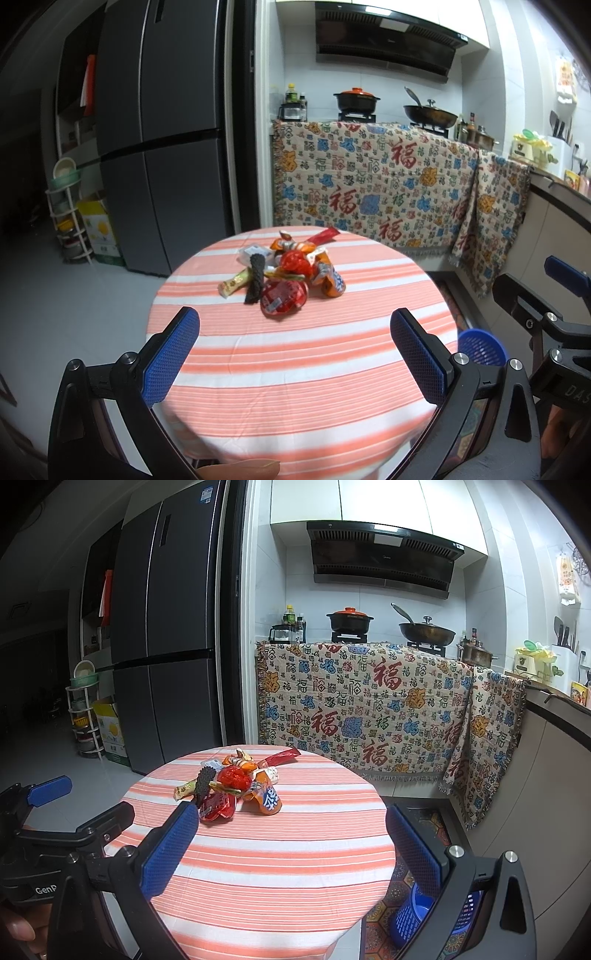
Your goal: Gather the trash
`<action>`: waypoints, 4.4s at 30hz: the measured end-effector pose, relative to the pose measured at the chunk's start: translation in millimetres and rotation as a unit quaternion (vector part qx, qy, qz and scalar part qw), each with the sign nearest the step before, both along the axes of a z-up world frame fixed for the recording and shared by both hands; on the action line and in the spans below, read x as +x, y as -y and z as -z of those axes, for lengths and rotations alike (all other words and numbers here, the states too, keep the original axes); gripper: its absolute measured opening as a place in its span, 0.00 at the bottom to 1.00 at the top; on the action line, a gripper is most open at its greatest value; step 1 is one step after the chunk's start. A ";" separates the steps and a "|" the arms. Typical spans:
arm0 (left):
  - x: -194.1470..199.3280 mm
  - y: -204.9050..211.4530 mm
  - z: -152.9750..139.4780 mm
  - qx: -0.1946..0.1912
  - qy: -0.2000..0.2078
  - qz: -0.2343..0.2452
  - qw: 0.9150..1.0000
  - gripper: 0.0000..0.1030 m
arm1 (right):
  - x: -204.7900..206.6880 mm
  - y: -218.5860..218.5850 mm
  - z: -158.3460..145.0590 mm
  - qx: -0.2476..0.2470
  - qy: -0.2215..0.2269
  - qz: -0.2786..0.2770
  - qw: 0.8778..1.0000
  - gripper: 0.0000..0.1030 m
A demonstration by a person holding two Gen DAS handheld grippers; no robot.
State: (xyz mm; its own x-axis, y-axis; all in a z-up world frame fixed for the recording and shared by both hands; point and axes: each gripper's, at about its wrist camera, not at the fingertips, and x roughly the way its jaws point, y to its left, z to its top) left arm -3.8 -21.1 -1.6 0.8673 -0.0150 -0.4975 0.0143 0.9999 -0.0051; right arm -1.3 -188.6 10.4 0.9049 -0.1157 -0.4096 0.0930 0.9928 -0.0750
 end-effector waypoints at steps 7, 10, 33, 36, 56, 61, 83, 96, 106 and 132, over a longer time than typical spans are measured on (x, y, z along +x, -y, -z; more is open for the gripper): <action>-0.1 -0.3 0.4 0.000 0.000 0.000 1.000 1.00 | -1.1 1.6 -1.3 0.000 0.000 -0.001 1.000 1.00; -0.1 -0.5 0.6 0.000 0.000 0.000 1.000 1.00 | -4.6 3.6 -2.5 0.002 -0.003 -0.005 1.000 1.00; 0.2 -1.4 0.8 -0.001 0.000 0.000 1.000 1.00 | -2.9 3.2 3.2 0.004 -0.006 -0.008 1.000 1.00; 0.2 -1.7 0.9 -0.001 0.000 0.000 1.000 1.00 | -2.9 1.6 5.8 0.005 -0.007 -0.009 1.000 1.00; 0.4 1.1 0.5 -0.002 -0.002 0.000 1.000 1.00 | 0.3 3.8 8.6 0.008 -0.012 -0.015 1.000 1.00; 2.5 -1.4 12.6 -0.004 -0.011 -0.006 1.000 1.00 | 4.1 2.9 13.0 0.010 -0.014 -0.017 1.000 1.00; 165.8 -117.4 171.5 -0.052 -0.148 -0.011 0.988 0.99 | 128.1 8.8 146.7 0.025 -0.151 -0.065 0.986 1.00; 267.1 -140.8 218.0 0.014 -0.207 0.011 0.978 0.99 | 224.4 21.0 233.8 0.010 -0.285 -0.106 0.953 1.00; 313.1 -140.3 216.5 0.029 -0.205 0.082 0.975 0.99 | 284.9 7.5 236.2 -0.003 -0.267 -0.140 0.953 1.00; 267.7 -139.2 193.9 0.019 -0.162 0.068 0.984 0.20 | 293.7 36.9 218.7 0.115 -0.222 -0.152 0.956 0.53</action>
State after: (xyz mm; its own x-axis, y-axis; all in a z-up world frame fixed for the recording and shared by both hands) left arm 263.9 118.2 -195.5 0.6549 -0.0964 -0.7495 0.1523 0.9883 0.0060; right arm 292.4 -225.6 -208.3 0.6132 0.2649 -0.7442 -0.1926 0.9638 0.1844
